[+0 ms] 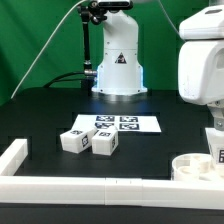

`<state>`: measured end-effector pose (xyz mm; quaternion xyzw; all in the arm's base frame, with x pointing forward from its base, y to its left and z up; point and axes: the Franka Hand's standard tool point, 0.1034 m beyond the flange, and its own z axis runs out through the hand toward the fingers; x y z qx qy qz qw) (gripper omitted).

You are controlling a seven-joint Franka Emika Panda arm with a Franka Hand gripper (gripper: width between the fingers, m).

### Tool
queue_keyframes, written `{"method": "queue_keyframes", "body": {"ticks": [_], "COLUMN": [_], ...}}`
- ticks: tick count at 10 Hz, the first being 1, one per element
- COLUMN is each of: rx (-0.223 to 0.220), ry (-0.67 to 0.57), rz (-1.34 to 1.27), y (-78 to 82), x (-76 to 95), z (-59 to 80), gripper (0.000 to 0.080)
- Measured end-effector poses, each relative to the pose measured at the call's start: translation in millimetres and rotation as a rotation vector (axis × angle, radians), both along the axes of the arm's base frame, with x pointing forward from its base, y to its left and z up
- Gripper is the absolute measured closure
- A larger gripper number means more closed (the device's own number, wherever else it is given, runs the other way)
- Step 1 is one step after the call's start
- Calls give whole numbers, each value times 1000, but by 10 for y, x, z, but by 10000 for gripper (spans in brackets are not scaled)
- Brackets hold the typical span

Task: Assemble stool

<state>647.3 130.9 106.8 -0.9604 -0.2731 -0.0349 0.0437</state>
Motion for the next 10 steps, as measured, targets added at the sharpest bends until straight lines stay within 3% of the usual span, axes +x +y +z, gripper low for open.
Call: {"method": "queue_keyframes", "body": {"ticks": [10], "rx": [-108], "ry": [-62], "rz": [799], "y": [-135], "x": [13], "z": [-54], "gripper": [150]}}
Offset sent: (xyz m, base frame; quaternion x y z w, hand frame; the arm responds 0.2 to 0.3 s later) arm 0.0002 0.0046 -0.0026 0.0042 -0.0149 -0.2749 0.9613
